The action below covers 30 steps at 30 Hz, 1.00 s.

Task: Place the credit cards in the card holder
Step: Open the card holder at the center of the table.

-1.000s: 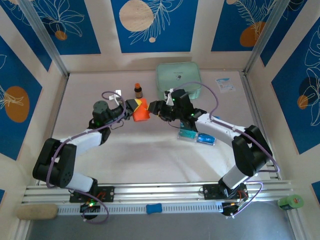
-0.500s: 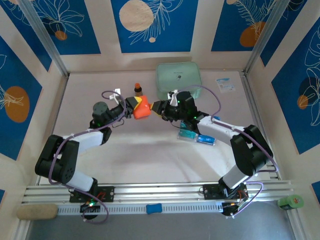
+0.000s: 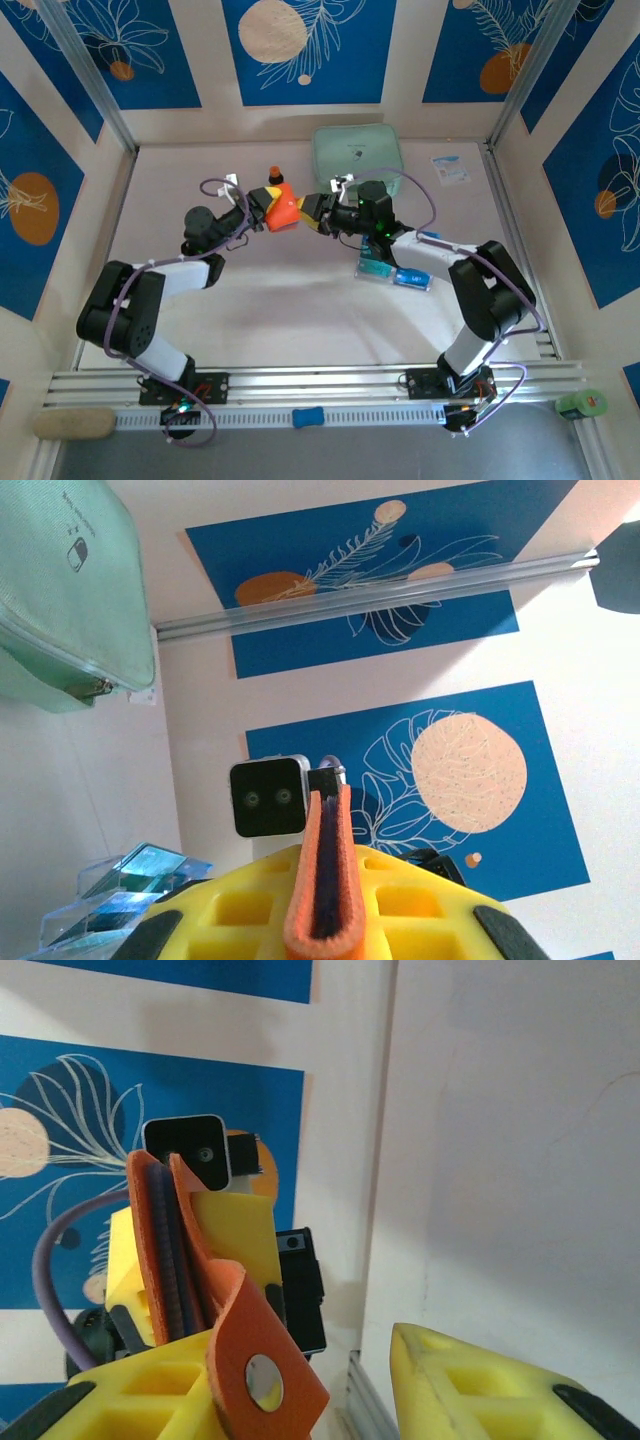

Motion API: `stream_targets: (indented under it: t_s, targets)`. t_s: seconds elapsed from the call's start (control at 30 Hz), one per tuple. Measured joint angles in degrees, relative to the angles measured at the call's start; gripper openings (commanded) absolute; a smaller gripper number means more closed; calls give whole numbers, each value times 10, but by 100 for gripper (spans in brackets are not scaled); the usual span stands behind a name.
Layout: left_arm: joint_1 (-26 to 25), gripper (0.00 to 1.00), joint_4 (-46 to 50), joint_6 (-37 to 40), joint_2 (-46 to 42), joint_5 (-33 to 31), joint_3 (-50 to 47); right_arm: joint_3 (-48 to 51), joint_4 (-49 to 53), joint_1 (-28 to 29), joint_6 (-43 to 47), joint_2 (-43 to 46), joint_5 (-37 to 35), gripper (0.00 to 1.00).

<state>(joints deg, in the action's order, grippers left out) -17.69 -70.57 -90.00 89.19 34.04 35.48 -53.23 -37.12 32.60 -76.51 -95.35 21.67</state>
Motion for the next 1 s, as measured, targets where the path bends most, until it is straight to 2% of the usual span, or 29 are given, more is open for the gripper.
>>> stream_targets:
  t_s: [0.1, 0.3, 0.37, 0.47, 0.57, 0.67, 0.8, 0.93, 1.0]
  targets:
    - [0, 0, -11, -3, 3, -3, 0, 0, -38, -2, -24, -15, 15, 39]
    - [0, 0, -24, -10, 14, -9, 0, 0, -106, -7, -64, -40, 42, 21]
    - [0, 0, -28, -12, 18, -9, 0, 0, -122, -8, -76, -46, 46, 23]
    - [0, 0, -31, -12, 20, -11, 0, 0, -139, -9, -90, -54, 54, 30]
    - [0, 0, -32, -12, 22, -11, 0, 0, -155, -10, -97, -59, 60, 30]
    - [0, 0, -32, -12, 24, -11, 0, 0, -173, -11, -110, -65, 66, 22]
    - [-1, 0, -36, -12, 31, -15, 0, 0, -195, -14, -129, -74, 71, 0]
    - [-1, 0, -37, -12, 37, -21, 0, 1, -216, -16, -140, -81, 73, 0]
    - [-2, 12, -37, -11, 37, -21, 0, 5, -222, -16, -141, -81, 73, 0]
